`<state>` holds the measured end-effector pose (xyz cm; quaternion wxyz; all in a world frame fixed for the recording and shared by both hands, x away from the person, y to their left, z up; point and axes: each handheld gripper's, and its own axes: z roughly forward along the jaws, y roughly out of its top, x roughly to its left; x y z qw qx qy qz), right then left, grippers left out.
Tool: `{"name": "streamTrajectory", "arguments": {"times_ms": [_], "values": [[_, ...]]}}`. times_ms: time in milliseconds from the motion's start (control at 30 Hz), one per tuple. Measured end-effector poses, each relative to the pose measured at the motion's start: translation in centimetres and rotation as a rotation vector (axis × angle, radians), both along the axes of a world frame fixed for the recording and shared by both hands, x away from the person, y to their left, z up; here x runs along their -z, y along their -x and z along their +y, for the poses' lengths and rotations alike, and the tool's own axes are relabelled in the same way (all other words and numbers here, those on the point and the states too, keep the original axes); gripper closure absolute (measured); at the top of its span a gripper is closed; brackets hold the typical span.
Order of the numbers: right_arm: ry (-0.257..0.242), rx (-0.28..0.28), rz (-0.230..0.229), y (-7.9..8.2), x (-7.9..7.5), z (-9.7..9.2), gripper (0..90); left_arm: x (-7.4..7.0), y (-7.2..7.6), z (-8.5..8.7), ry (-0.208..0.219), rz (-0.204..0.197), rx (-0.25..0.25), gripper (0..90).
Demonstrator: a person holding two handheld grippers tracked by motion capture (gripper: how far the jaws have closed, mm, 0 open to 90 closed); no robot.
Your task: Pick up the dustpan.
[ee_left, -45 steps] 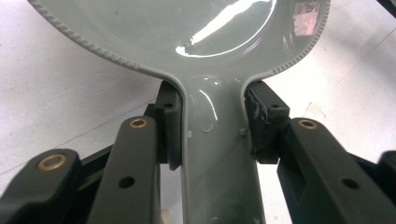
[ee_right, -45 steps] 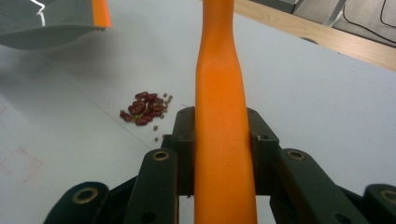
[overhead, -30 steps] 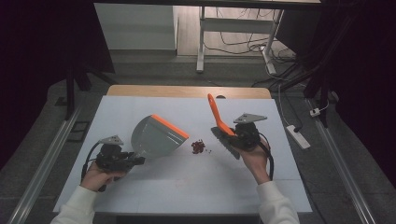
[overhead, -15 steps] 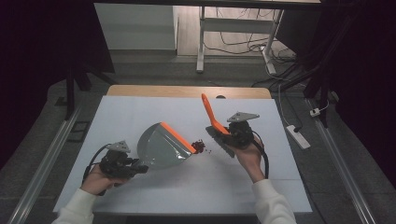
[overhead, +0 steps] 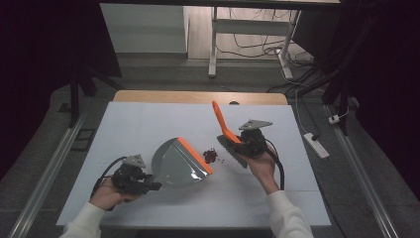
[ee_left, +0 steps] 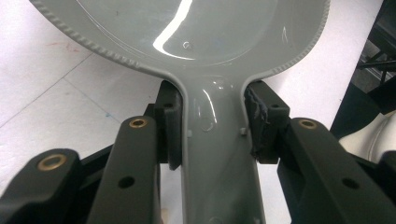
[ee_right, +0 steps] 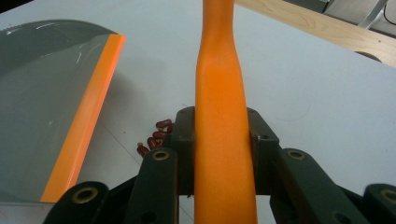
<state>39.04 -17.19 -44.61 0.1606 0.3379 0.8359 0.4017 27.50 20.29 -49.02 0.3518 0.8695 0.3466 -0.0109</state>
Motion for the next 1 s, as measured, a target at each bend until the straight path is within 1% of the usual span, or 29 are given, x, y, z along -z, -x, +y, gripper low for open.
{"name": "streamTrajectory", "arguments": {"times_ms": [33,67,133,167,200,267,400,467,500,533,633,733,833,900,1000], "values": [[0.002,0.0,-0.001,0.0,0.0,0.0,69.9,0.0,0.0,-0.1,-0.001,0.003,0.006,61.2],[0.005,0.001,-0.002,0.0,0.1,-0.1,69.9,0.1,-0.1,-0.1,-0.006,0.015,0.015,61.2],[0.016,0.008,-0.003,0.0,0.2,-0.1,69.9,0.1,-0.1,-0.2,-0.009,0.018,0.014,61.2],[0.023,0.011,-0.004,0.0,0.2,-0.1,69.9,0.1,-0.2,-0.4,-0.025,0.022,0.018,61.2],[0.022,0.015,-0.004,0.0,0.3,-0.1,69.9,0.1,-0.2,-0.4,-0.025,0.022,0.018,61.2],[0.028,0.017,-0.001,-0.2,0.5,-0.2,69.9,0.2,-0.1,-0.6,-0.054,0.026,0.03,61.2],[0.051,0.017,0.008,-0.3,1.0,0.0,69.9,0.4,-0.1,-0.8,-0.071,0.032,0.035,61.2],[0.057,0.017,0.012,-0.4,1.2,0.1,69.9,0.5,-0.2,-1.0,-0.084,0.036,0.048,61.2],[0.057,0.019,0.014,-0.4,1.3,0.1,69.9,0.5,-0.1,-1.0,-0.083,0.039,0.047,61.2],[0.058,0.019,0.015,-0.4,1.4,0.1,69.9,0.5,-0.2,-1.1,-0.092,0.041,0.052,61.2],[0.064,0.023,0.018,-0.6,1.5,0.1,69.9,0.5,-0.2,-1.2,-0.096,0.047,0.047,61.2],[0.066,0.019,0.02,-0.8,1.7,0.2,69.9,0.6,-0.4,-1.3,-0.101,0.05,0.06,61.2],[0.075,0.014,0.019,-1.1,1.9,0.5,69.9,0.8,-0.6,-1.5,-0.104,0.059,0.058,61.2],[0.081,0.012,0.018,-1.2,2.0,0.7,69.9,0.8,-0.7,-1.6,-0.11,0.056,0.053,61.2],[0.081,0.004,0.018,-1.4,2.1,0.9,69.9,0.7,-0.7,-1.5,-0.096,0.055,0.054,61.2]]}}
